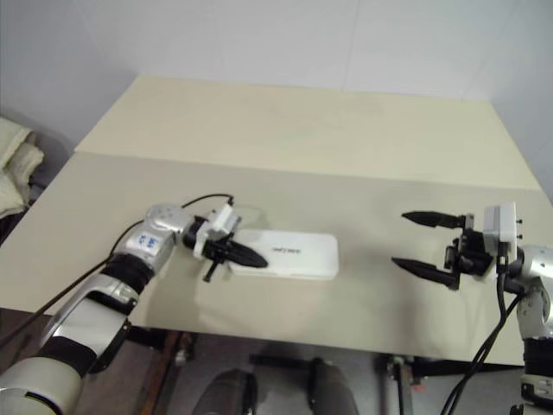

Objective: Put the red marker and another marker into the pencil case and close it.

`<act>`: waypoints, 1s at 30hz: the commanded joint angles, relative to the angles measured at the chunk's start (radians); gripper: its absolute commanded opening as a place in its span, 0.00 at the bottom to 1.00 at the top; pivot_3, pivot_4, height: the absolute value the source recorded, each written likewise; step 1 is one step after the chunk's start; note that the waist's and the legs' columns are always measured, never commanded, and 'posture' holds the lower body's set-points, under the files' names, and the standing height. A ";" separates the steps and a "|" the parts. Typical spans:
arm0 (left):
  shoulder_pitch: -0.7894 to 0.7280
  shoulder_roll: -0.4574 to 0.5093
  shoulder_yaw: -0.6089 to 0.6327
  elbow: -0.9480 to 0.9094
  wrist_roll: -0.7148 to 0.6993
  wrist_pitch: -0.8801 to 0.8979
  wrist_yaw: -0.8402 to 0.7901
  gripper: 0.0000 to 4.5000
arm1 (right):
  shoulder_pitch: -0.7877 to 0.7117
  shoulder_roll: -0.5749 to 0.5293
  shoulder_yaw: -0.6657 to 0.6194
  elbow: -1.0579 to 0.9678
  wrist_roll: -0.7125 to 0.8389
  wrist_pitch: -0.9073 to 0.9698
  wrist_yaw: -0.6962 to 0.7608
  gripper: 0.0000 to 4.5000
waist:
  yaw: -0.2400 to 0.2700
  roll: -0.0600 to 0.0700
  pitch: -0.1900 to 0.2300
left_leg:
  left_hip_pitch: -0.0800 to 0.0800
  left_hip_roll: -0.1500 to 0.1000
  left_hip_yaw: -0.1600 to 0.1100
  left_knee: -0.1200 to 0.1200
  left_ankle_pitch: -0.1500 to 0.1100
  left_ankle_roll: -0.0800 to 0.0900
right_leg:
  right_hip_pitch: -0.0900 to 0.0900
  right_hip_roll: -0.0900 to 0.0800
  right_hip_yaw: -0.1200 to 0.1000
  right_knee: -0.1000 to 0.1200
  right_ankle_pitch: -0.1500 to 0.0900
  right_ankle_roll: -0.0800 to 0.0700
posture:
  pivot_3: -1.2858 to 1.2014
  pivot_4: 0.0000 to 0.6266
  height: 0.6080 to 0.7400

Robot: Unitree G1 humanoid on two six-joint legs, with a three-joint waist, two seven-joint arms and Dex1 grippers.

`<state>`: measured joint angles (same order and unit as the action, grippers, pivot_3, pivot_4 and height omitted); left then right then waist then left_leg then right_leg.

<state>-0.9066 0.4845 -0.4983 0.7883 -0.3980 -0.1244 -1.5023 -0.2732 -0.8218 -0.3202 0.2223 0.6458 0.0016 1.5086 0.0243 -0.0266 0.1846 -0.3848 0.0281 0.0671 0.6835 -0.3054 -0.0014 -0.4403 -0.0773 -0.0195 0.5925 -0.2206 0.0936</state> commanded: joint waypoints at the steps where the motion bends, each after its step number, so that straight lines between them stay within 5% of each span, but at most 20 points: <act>1: -0.019 -0.002 -0.073 0.044 0.070 -0.007 -0.112 0.00 | -0.018 -0.016 -0.026 -0.028 0.015 0.001 0.013 1.00 | 0.000 0.000 0.000 | 0.001 0.000 0.000 0.000 0.000 0.000 | 0.001 0.000 0.000 0.000 0.000 0.000 | 0.52 0.24 1.00; 10: -0.057 -0.026 -0.029 0.054 0.097 -0.012 -0.112 0.00 | -0.020 -0.014 -0.028 -0.023 0.004 -0.008 -0.001 1.00 | -0.004 0.000 0.000 | 0.012 0.001 0.000 0.000 0.000 0.001 | 0.014 0.000 0.001 -0.005 -0.006 -0.011 | 0.52 0.24 1.00; 17: 0.007 -0.001 0.129 -0.140 0.005 0.050 -0.109 0.00 | -0.048 -0.008 -0.014 0.005 -0.002 -0.007 0.010 1.00 | -0.013 0.000 0.001 | 0.011 0.001 0.000 -0.001 0.000 0.001 | 0.011 0.000 0.003 -0.003 -0.003 -0.006 | 0.52 0.24 1.00; 30: 0.197 0.058 0.453 -0.491 -0.021 0.035 0.198 0.00 | -0.196 -0.001 0.046 0.130 -0.014 0.004 0.051 1.00 | -0.031 0.002 0.002 | 0.015 0.002 -0.001 -0.003 0.000 0.000 | 0.011 0.000 0.005 -0.001 -0.002 -0.004 | 0.52 0.24 1.00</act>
<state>-0.7215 0.5325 -0.0831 0.3604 -0.3990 -0.0747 -1.3262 -0.4441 -0.8194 -0.2723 0.3521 0.6261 0.0028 1.5148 -0.0064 -0.0249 0.1866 -0.3704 0.0306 0.0655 0.6803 -0.3055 -0.0012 -0.4291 -0.0774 -0.0144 0.5914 -0.2226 0.0902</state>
